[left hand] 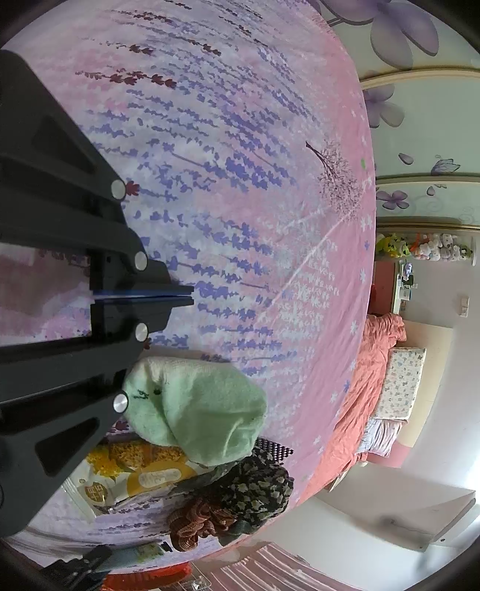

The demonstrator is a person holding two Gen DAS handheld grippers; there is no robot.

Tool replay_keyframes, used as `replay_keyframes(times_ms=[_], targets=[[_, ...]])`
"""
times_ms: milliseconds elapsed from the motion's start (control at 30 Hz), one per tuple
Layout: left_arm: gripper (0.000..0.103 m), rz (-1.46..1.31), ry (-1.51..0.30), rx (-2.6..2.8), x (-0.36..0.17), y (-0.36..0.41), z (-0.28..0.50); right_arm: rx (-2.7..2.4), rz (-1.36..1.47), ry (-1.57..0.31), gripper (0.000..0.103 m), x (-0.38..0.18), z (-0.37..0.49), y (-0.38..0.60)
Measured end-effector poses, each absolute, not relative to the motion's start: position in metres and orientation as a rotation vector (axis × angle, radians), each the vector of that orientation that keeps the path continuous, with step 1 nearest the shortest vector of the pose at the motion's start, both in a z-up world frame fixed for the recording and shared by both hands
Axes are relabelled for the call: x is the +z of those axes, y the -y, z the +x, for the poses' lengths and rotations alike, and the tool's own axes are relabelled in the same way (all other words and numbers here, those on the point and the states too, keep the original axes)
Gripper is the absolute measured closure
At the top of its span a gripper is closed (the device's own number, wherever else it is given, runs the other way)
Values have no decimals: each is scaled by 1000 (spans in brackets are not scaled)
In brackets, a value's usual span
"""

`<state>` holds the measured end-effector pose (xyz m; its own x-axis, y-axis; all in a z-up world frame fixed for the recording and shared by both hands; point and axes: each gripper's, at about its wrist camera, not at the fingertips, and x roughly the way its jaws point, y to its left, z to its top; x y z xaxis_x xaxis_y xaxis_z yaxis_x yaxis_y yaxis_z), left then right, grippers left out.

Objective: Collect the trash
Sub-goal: 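Grasp the blue tube with the right tool while the left tool approaches the green cloth, then grasp the green cloth with the left tool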

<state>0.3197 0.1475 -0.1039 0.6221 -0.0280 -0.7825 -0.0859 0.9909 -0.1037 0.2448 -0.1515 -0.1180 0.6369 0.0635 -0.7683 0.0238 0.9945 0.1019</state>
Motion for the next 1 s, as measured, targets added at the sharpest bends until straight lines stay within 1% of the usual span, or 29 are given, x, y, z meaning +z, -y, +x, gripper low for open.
replay_keyframes(times_ms=[100, 133, 167, 200, 300, 433, 467, 500, 567, 633, 733, 900, 1000], targets=[[99, -124, -901, 39, -103, -145, 320, 15, 100, -877, 63, -117, 262, 150], [99, -122, -901, 40, -103, -145, 320, 14, 106, -877, 64, -117, 266, 150], [99, -122, -901, 40, -103, -146, 320, 7, 114, -877, 66, -119, 269, 152], [99, -124, -901, 39, -103, -146, 320, 1, 125, -875, 75, -119, 273, 154], [98, -120, -901, 39, -103, -145, 320, 2, 162, -874, 76, -120, 271, 160], [76, -134, -890, -24, -101, -141, 316, -26, 108, -881, 76, -119, 269, 151], [65, -137, -887, -30, -101, -141, 315, -29, 100, -882, 76, -119, 271, 151], [59, -143, -884, -36, -100, -140, 313, -30, 98, -882, 76, -119, 270, 150], [57, -161, -876, -59, -99, -137, 312, -26, 108, -882, 76, -119, 268, 152], [51, -169, -855, -91, -95, -132, 310, -26, 107, -882, 76, -119, 268, 152], [45, -149, -819, -111, -88, -119, 314, -25, 109, -882, 76, -119, 268, 153], [44, -121, -859, -119, -92, -98, 337, -25, 108, -882, 76, -119, 268, 153], [44, -201, -870, -138, -91, -98, 347, -26, 106, -883, 76, -119, 268, 153]])
